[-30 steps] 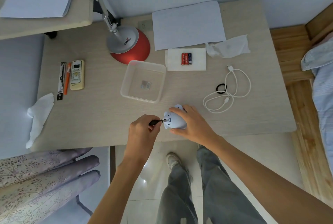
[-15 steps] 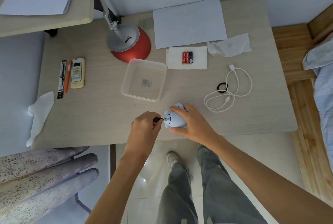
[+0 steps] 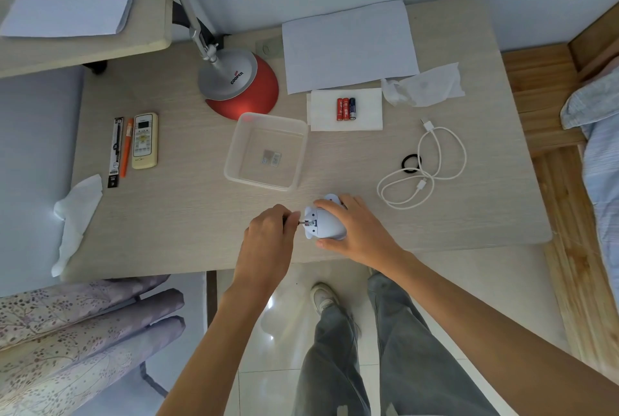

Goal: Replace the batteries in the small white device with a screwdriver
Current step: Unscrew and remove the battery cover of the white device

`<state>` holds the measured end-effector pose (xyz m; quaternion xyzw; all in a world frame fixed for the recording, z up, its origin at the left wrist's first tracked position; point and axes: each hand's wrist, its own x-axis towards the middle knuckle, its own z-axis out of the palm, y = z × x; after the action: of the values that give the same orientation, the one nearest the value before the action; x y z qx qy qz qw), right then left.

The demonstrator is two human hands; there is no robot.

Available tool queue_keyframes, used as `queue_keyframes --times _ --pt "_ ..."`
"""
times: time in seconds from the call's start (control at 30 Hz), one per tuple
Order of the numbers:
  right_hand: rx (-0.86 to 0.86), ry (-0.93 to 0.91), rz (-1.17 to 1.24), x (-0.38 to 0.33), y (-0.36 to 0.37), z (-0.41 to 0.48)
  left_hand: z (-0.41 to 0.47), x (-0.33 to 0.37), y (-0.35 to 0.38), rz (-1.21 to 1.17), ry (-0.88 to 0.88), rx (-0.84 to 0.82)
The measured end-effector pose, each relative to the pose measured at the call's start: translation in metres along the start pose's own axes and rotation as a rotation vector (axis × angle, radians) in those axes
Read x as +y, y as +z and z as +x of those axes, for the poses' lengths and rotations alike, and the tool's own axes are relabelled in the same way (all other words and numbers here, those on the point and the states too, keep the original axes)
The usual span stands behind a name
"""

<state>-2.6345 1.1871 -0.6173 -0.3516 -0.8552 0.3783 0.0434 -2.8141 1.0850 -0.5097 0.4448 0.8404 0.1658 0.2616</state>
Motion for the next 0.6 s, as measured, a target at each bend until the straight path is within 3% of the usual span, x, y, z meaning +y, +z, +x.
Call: queue_keyframes --times 0.33,0.6 --pt "0.0 -0.003 0.001 0.0 0.0 0.0 -0.005 0.009 -0.008 -0.22 -0.121 0.114" --pt "-0.001 -0.004 -0.001 0.001 0.001 0.0 -0.005 0.01 -0.012 -0.241 -0.042 0.098"
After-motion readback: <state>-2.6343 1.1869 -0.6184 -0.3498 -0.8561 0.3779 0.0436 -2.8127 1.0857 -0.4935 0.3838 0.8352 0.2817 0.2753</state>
